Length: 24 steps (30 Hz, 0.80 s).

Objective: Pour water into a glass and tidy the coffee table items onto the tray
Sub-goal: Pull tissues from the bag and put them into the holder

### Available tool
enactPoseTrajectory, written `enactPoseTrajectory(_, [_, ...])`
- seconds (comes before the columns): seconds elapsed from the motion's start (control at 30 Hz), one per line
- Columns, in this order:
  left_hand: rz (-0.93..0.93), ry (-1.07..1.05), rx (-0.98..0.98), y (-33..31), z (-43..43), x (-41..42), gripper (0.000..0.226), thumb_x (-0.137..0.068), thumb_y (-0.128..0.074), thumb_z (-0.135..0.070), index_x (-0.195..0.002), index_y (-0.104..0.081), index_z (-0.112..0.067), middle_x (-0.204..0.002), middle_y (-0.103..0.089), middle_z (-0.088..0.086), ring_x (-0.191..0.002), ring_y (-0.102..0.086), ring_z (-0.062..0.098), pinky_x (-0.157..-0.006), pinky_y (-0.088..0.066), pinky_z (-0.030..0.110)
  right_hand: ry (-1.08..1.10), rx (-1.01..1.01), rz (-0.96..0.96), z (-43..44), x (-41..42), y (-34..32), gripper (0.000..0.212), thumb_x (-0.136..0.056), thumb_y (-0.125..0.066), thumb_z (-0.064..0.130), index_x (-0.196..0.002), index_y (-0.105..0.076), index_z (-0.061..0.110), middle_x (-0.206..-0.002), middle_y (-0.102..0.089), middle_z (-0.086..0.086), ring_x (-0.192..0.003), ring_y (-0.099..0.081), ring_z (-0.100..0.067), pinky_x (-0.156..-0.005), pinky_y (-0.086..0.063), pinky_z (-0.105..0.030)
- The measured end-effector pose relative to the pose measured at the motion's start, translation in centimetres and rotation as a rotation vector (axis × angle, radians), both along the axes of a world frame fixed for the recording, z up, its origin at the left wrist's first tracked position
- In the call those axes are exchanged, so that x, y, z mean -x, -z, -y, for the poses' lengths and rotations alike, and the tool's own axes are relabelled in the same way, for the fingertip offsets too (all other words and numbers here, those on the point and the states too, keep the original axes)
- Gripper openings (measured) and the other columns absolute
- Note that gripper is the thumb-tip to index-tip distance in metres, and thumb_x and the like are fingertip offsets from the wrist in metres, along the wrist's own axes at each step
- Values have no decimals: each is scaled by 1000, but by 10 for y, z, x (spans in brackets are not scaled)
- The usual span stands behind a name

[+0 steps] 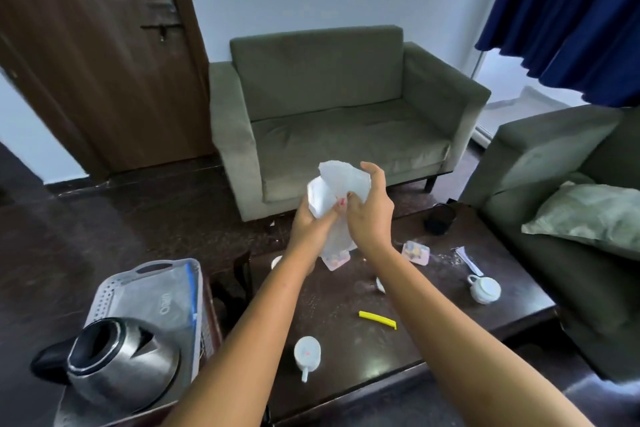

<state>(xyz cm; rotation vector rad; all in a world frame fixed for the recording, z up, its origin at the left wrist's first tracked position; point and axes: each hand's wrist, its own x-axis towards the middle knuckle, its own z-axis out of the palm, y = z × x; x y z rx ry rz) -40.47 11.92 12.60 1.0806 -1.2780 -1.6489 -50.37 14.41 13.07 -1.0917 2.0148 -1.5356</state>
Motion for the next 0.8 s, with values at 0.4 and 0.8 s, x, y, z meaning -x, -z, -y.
enactPoseTrajectory(0.4, [441, -400, 93, 39, 78, 98, 25, -87, -62, -33, -89, -65, -8, -99, -61, 9, -87, -58, 27, -73, -40, 28, 72, -101, -165, 38, 73, 19, 45, -87, -49, 15, -120, -40, 44, -93, -57, 17, -81, -58, -11, -67, -45, -28])
enactPoseTrajectory(0.8, [-198, -87, -236, 26, 110, 182, 44, -92, -52, -47, -118, -63, -13, -113, -69, 9, -105, -66, 27, -92, -52, 40, -143, -45, -121, 88, 131, 28, 63, -86, -47, 7, -140, -36, 38, -127, -62, 2, -113, -58, -12, -91, -43, -18])
